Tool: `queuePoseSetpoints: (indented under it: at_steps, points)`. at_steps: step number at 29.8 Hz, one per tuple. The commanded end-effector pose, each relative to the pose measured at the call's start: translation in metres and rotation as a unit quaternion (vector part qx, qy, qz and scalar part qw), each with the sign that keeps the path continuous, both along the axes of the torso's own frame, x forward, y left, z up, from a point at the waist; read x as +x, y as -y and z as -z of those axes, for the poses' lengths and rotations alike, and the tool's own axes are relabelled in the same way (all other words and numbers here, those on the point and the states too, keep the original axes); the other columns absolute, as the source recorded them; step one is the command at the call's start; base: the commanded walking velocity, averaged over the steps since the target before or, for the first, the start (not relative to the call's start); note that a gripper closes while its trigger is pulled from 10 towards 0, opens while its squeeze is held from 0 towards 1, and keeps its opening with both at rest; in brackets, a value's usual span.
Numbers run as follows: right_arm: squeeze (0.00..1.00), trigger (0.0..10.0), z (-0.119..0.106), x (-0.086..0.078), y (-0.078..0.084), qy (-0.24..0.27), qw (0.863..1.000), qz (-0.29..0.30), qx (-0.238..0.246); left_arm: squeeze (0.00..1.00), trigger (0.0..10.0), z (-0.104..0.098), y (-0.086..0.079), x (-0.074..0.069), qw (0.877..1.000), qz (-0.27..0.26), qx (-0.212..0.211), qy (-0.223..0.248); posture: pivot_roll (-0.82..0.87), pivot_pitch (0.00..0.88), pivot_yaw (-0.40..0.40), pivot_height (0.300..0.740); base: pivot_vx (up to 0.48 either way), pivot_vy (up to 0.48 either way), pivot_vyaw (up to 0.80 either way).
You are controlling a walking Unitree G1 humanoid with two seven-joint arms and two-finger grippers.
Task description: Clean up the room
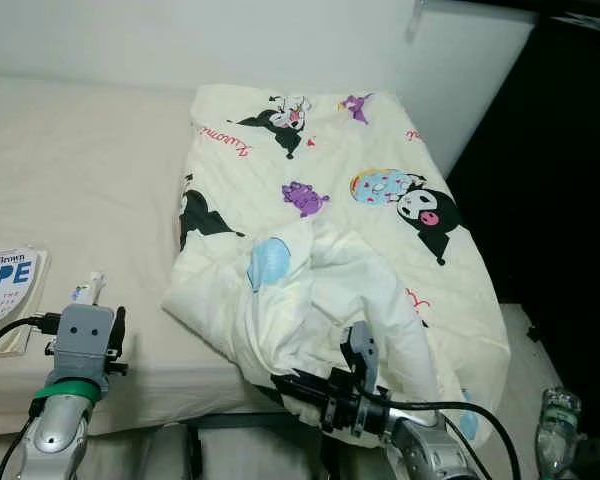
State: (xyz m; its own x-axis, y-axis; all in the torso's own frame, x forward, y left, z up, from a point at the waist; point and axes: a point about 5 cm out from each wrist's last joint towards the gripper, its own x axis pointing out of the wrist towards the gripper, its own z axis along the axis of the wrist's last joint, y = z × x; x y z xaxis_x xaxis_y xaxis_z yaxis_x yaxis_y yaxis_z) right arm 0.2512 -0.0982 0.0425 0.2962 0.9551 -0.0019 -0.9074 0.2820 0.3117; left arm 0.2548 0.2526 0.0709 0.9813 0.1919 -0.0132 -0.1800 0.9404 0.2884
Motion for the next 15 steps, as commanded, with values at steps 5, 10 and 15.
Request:
queuePoseSetpoints:
  at_steps: [5,10,15]
  points:
    - [0.0,0.0,-0.003,-0.008,0.001,-0.021,0.999,-0.035,0.01,0.0,10.0,0.006,0.003,-0.004,1.0,0.004,0.0,-0.008,0.1,0.038,-0.069,0.606,0.0,0.0,0.0]
    - [0.61,7.4,-0.009,-0.012,0.002,-0.051,0.996,-0.058,0.036,0.0,10.0,0.007,0.004,-0.004,1.0,0.004,0.001,-0.009,0.09,0.04,-0.069,0.606,0.0,0.0,0.0]
    - [1.0,10.0,-0.014,-0.013,0.006,-0.086,0.992,-0.068,0.056,0.0,10.0,0.007,0.004,-0.003,1.0,0.004,0.0,-0.009,0.09,0.038,-0.07,0.606,0.0,0.0,0.0]
